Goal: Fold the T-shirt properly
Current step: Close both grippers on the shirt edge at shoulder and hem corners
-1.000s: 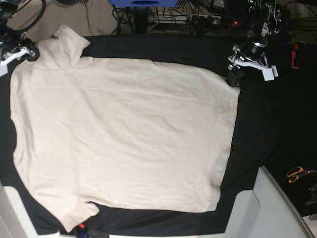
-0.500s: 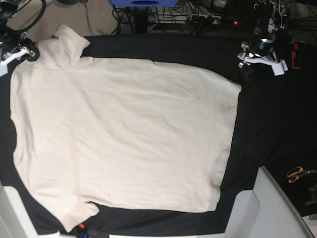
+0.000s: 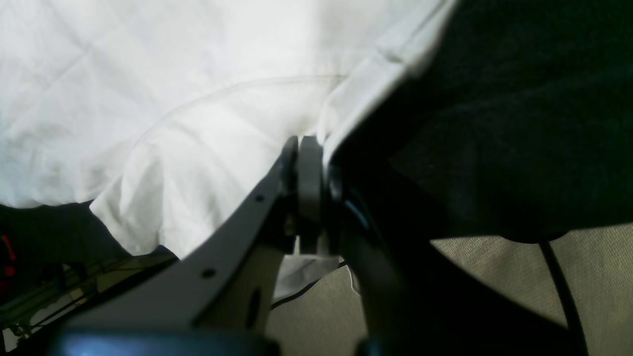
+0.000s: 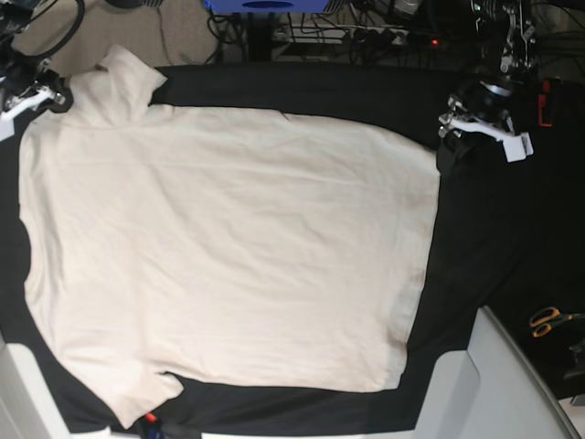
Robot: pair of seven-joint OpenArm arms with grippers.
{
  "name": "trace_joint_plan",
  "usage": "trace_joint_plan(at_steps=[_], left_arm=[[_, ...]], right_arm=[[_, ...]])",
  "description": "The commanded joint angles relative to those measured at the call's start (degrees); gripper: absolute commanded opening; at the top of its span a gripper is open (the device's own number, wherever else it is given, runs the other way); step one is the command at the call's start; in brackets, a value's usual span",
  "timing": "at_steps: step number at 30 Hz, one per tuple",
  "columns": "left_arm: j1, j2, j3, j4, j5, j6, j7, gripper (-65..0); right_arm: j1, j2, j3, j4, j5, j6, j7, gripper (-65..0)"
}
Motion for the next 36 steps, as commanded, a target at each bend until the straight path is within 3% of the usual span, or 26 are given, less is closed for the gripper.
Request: trace_joint_plan(at_steps=[1, 6, 20, 36], left_arm=[[-0.4, -0.5, -0.3, 0.5, 0.9, -0.7, -1.1, -40.0], [-2.4, 1.5, -0.3, 0.4, 7.8, -1.0, -1.1, -40.0], [-4.7, 1.1, -1.1, -10.6, 8.0, -0.9, -1.4, -40.3], [0.3, 1.6, -0.3, -7.0, 7.9, -0.9, -1.0, -40.3]], right_arm=[[-0.1, 0.6, -0.1, 0.3, -0.7, 0.1, -1.0, -64.2], [-0.1, 0.6, -0.1, 0.3, -0.8, 0.1, -1.0, -64.2], [-0.2, 0.5, -0.1, 0.3, -0.8, 0.1, -1.0, -64.2], [-0.1, 0.4, -0.1, 0.3, -0.8, 0.1, -1.0, -64.2]])
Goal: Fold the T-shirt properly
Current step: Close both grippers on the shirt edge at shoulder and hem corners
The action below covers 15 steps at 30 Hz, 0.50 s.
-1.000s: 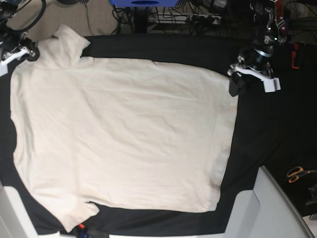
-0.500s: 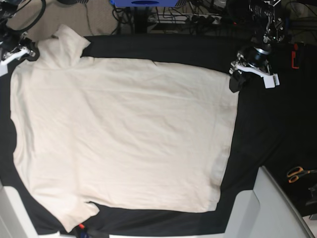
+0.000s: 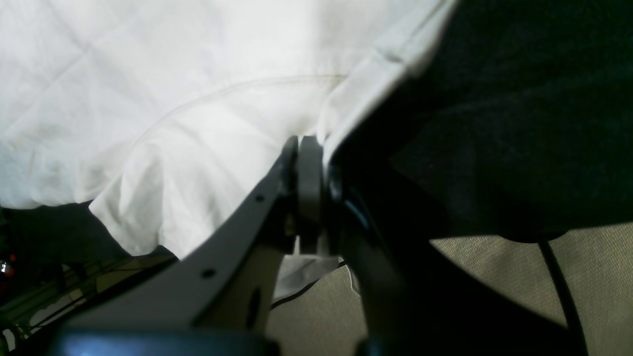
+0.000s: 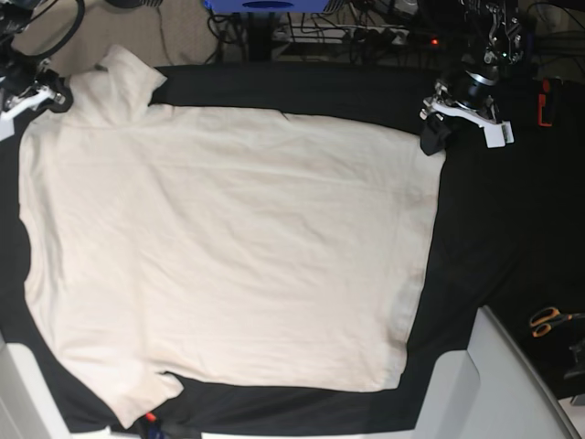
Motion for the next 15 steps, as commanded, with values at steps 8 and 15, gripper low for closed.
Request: trace_joint_plan(at_steps=[8, 15], left_arm=[[3.9, 0.4, -1.2, 6.7, 0.3, 0.3, 1.1, -40.5], [2.3, 0.0, -3.6, 7.9, 0.7, 0.4, 1.1, -40.5]], right_arm=[[-0.1, 0.3, -0.1, 0.2, -0.7, 0.1, -1.0, -64.2], [-0.1, 0.3, -0.1, 0.2, -0.7, 0.1, -1.0, -64.2]])
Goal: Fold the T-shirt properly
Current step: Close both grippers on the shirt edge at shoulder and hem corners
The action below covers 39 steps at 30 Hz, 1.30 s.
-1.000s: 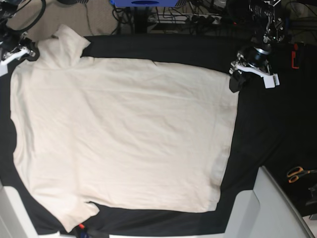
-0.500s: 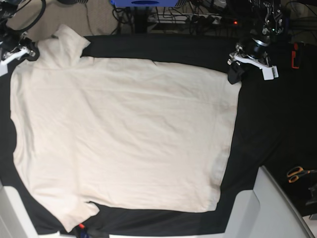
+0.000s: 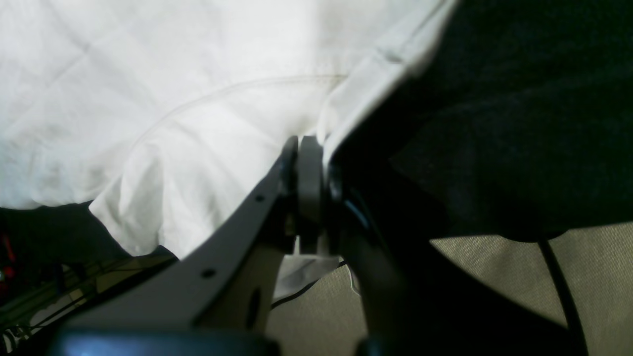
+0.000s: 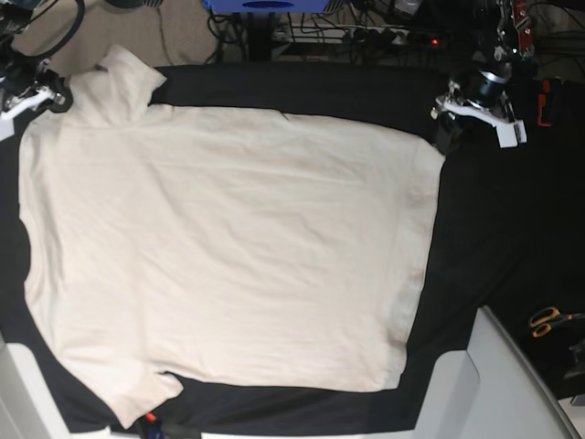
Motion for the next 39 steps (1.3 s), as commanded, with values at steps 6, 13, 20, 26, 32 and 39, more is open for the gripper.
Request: trace_joint_plan(at_steps=[6, 13, 20, 26, 32, 39], left_arm=[[-2.1, -1.2, 0.4, -0.4, -0.6, 1.3, -1.1, -40.5], [-4.6, -1.0, 2.3, -5.0, -0.6, 1.3, -1.0, -40.5], [-5.1, -0.8, 6.8, -6.0, -0.6, 1.3, -1.1, -40.5], [-5.1, -0.2, 6.4, -6.0, -0.6, 1.3, -1.1, -41.0], [-4.4, -0.2, 6.1, -6.1, -0.7, 1.3, -1.1, -64.0], [-2.2, -0.1, 6.2, -5.5, -1.0, 1.3, -1.0, -65.0]], right_arm=[[-0.3, 0.4, -0.1, 0.2, -0.7, 0.1, -0.8, -64.2], [-0.3, 0.4, -0.1, 0.2, -0.7, 0.1, -0.8, -64.2], [-0.3, 0.4, -0.1, 0.2, -0.7, 0.1, -0.8, -64.2], [-0.3, 0.4, -0.1, 0.2, -0.7, 0.1, -0.8, -64.2], [-0.3, 0.4, -0.1, 0.2, -0.7, 0.1, -0.8, -64.2], [-0.4, 0.4, -0.1, 0.4, -0.7, 0.1, -0.8, -64.2]])
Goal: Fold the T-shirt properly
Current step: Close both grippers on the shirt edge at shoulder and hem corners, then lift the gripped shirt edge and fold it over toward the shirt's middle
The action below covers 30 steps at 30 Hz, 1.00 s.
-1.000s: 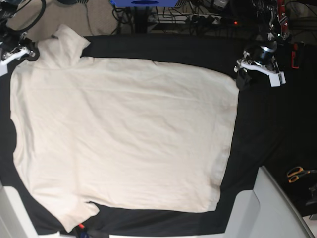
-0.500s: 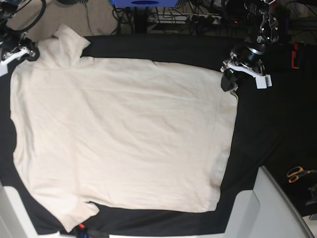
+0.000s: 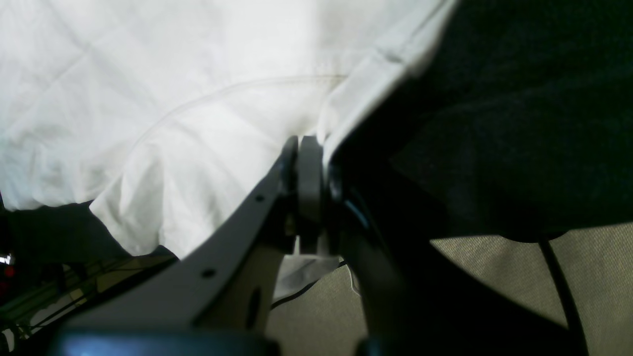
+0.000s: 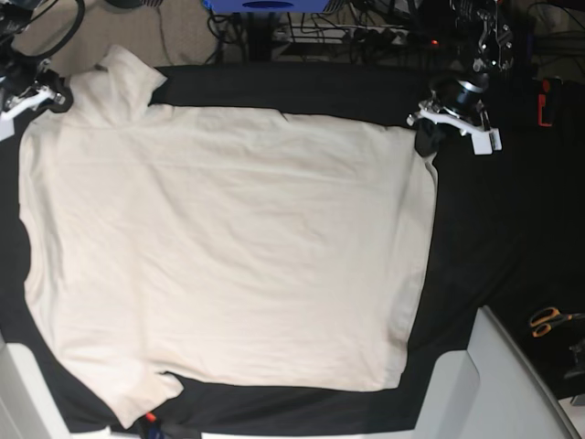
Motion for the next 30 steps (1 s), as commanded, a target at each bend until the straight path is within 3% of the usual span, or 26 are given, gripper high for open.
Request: trace_joint_plan(at_steps=[1, 8, 10, 15, 19, 27, 30], left_arm=[[0.4, -0.4, -0.2, 0.5, 0.4, -0.2, 0.5, -65.0], [4.9, -0.5, -0.4, 4.6, 0.4, -0.2, 0.5, -65.0], [5.5, -0.5, -0.4, 7.2, 0.4, -0.2, 0.5, -65.0], [6.9, -0.5, 0.0, 14.6, 0.4, 4.2, 0.9, -65.0], [7.0, -0.4, -0.5, 20.7, 0.3, 6.9, 8.9, -65.0], [4.8, 0.8, -0.5, 24.2, 0.3, 7.3, 11.5, -65.0], [3.4, 0.8, -0.4, 24.1, 0.3, 10.2, 11.5, -65.0]], right_arm=[[-0.6, 0.4, -0.1, 0.5, -0.7, 0.1, -1.0, -64.2], [-4.0, 0.3, -0.1, 7.4, -0.7, 0.1, -1.3, -64.2], [-4.1, 0.3, -0.1, 9.7, -0.7, 0.1, -3.8, -64.2], [-3.0, 0.4, -0.2, 15.6, -0.7, 0.1, -9.2, -64.2], [-0.1, 0.8, -0.2, 16.5, -0.8, 0.1, -12.9, -64.2], [5.0, 4.3, -5.5, 15.7, -0.8, 0.1, -13.6, -64.2], [7.0, 4.6, -6.2, 14.1, -0.8, 0.1, -13.2, -64.2]])
